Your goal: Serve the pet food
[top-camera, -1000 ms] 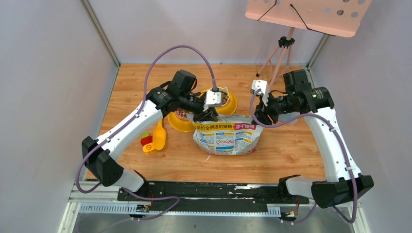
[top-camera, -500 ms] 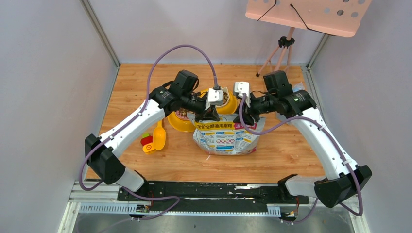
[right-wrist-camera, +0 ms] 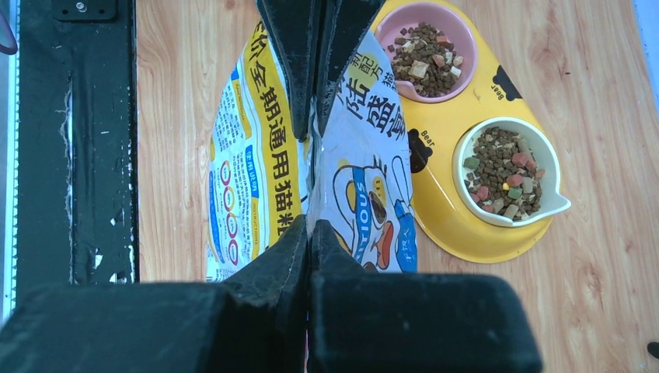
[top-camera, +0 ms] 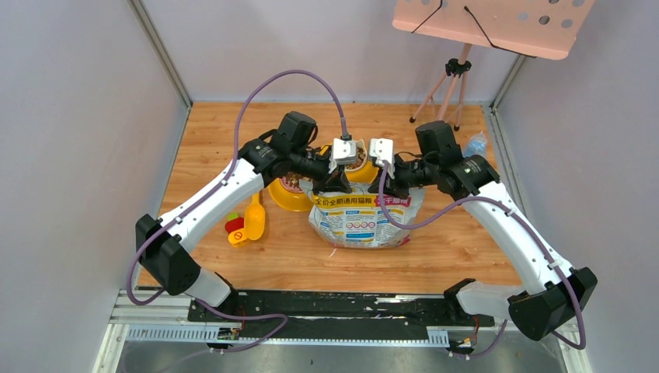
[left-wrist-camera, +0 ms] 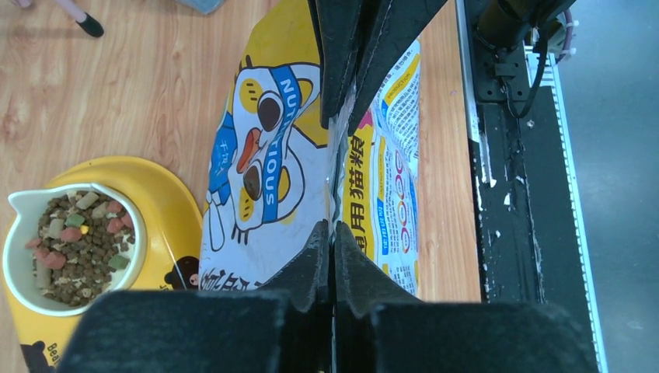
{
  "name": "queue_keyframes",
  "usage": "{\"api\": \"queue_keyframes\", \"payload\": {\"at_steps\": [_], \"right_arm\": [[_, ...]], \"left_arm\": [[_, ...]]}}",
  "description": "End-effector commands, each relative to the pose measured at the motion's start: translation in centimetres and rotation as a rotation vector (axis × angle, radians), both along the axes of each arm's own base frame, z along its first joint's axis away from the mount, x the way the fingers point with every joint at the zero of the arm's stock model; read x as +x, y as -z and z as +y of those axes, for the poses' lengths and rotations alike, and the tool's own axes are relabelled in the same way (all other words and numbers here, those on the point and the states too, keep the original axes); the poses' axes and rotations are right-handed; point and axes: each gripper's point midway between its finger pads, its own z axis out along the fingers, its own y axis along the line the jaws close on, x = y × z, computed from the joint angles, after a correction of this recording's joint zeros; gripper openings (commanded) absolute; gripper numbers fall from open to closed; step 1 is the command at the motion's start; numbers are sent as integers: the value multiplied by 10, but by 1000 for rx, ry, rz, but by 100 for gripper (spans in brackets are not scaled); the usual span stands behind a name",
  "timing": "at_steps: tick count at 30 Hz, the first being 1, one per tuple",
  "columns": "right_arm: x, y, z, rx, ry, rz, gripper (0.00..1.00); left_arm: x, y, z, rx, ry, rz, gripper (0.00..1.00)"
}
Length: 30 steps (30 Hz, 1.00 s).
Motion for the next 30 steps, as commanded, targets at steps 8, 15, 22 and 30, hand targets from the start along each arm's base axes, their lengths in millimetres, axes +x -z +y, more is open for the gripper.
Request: {"api": "queue_keyframes", "payload": {"at_steps": [8, 15, 22, 30], "right_arm": [[7, -36, 1, 56, 23, -119, 0], [4, -32, -3, 43, 34, -114, 0], [3, -29, -4, 37, 42, -106, 0], [3, -29, -6, 32, 53, -105, 0]], "left_arm": [[4, -4, 9, 15, 44, -123, 18], [2, -1, 25, 57, 22, -147, 27], [3, -4, 38, 66, 22, -133, 0], [14, -5, 56, 105, -45, -186, 22]]}}
